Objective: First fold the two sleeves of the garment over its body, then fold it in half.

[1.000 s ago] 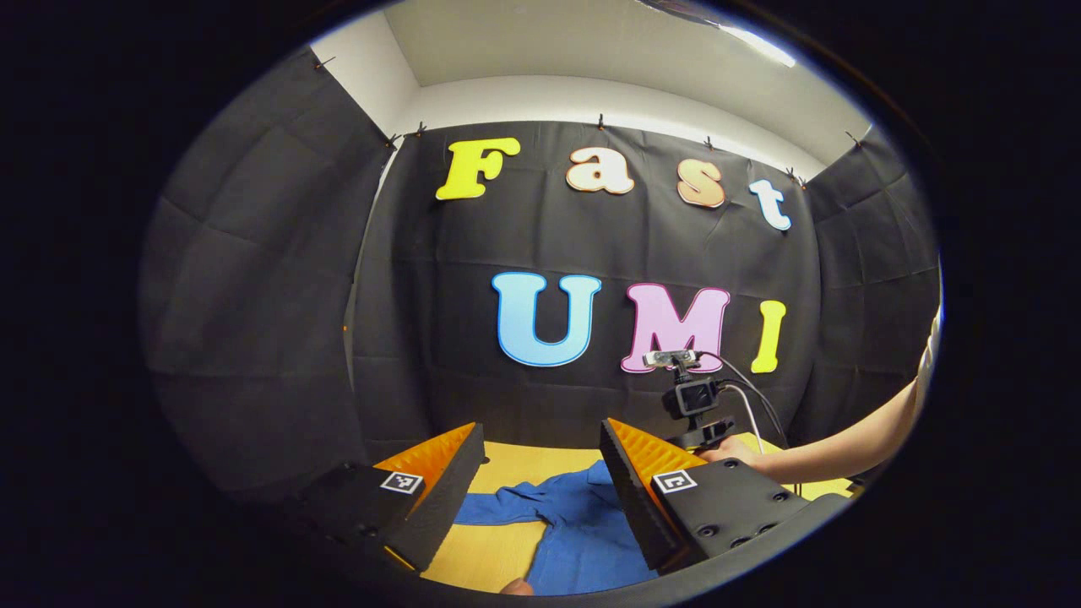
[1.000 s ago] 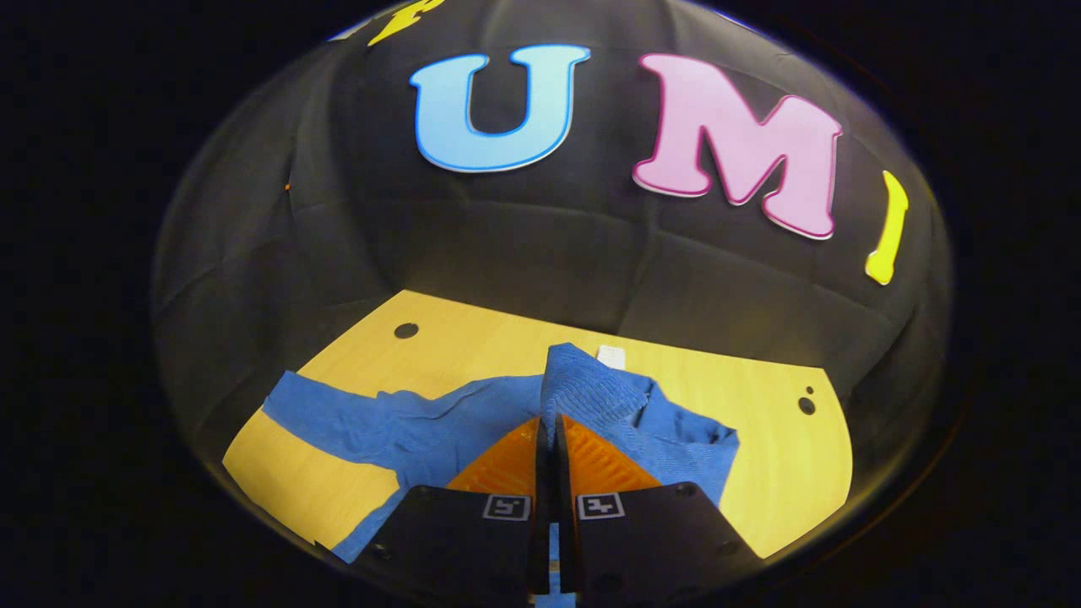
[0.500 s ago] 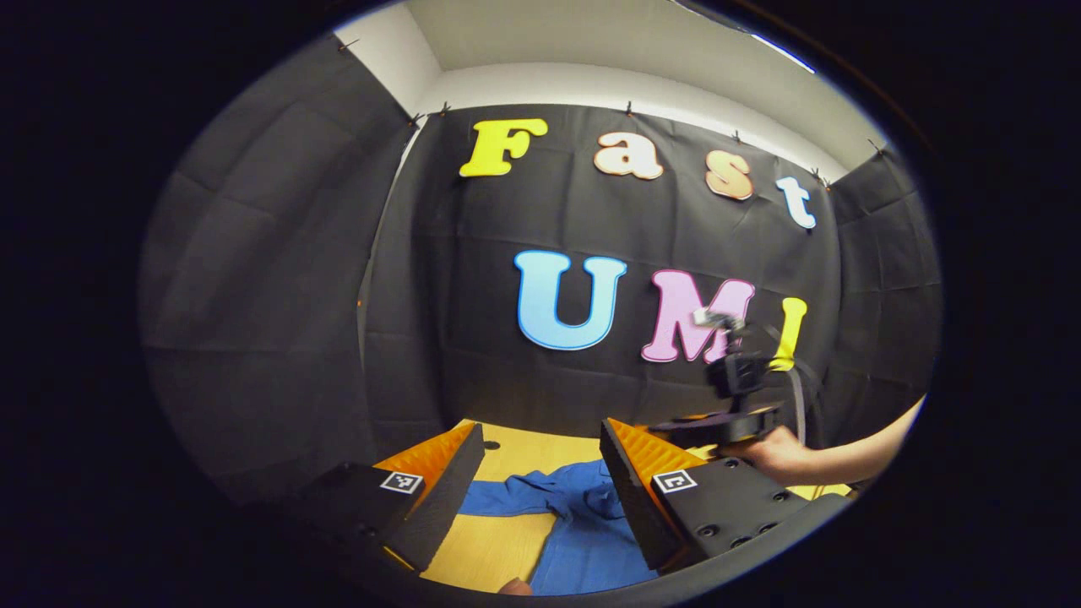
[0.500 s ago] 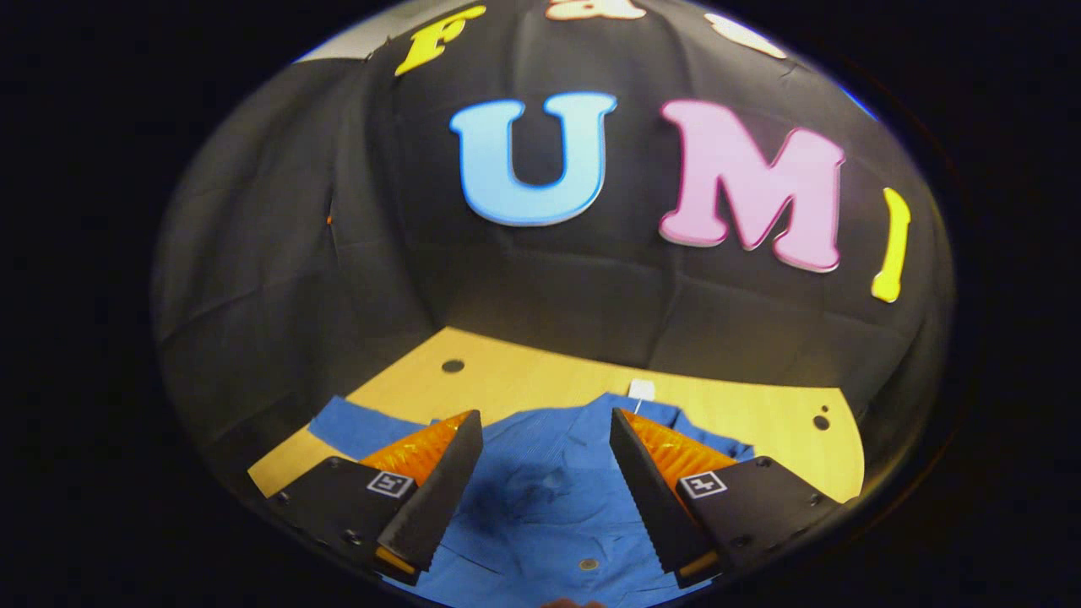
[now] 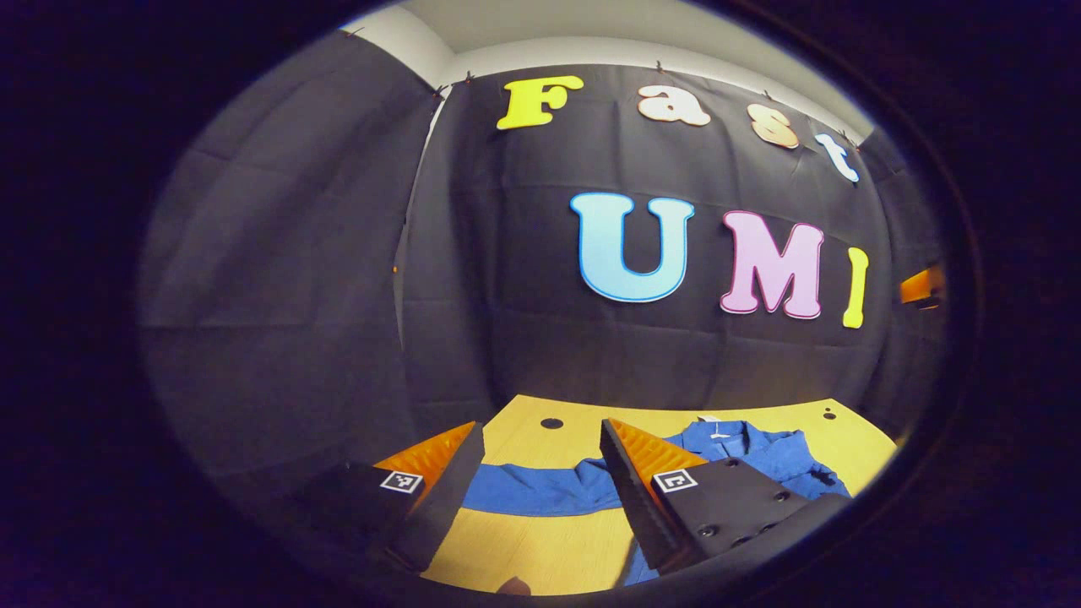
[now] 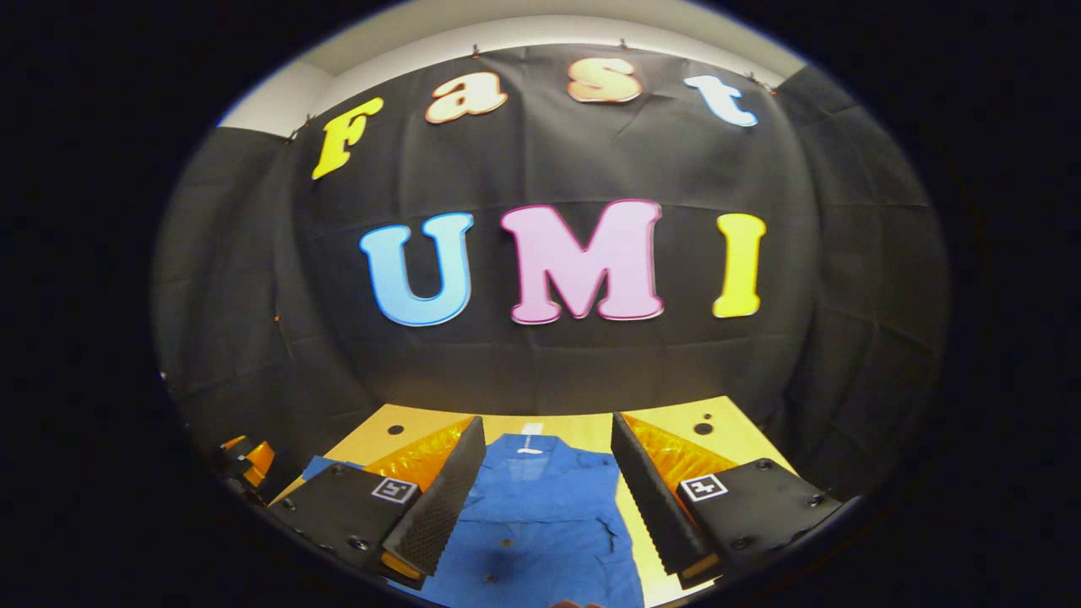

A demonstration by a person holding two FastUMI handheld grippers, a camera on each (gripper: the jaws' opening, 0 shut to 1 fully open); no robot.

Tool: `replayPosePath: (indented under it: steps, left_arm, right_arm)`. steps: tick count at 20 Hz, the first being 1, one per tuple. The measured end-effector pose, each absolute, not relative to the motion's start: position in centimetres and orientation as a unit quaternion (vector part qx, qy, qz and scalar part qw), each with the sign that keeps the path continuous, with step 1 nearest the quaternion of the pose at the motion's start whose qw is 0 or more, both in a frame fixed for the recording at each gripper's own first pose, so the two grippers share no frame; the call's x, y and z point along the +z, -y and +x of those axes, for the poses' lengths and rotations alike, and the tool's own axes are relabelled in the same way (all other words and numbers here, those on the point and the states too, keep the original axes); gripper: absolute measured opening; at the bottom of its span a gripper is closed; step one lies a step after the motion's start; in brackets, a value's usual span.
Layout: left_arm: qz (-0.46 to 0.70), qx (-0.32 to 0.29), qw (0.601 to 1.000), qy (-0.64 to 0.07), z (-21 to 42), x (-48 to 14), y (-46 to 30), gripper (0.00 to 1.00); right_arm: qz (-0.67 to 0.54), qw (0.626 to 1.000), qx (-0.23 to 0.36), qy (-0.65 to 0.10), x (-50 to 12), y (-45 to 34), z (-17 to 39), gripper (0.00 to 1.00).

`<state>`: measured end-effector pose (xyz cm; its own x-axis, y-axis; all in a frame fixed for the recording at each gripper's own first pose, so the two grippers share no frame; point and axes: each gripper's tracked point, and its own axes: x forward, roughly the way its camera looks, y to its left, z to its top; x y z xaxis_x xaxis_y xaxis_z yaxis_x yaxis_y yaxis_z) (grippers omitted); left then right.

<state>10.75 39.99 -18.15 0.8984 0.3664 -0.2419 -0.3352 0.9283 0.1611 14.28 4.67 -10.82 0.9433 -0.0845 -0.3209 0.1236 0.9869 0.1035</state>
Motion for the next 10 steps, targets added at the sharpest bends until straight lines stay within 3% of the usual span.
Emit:
replayPosePath:
  steps: [6, 10]
  left_arm:
    - [0.055, 0.268, 0.933, -0.235, 13.7, -27.3, -51.5, 0.82]
    - [0.076, 0.285, 0.902, -0.316, 15.1, -32.3, -56.0, 0.84]
  right_arm:
    - [0.060, 0.983, -0.118, -0.130, -7.1, 0.1, 9.6, 0.96]
    - [0.049, 0.981, -0.128, -0.138, -6.7, 0.4, 9.3, 0.96]
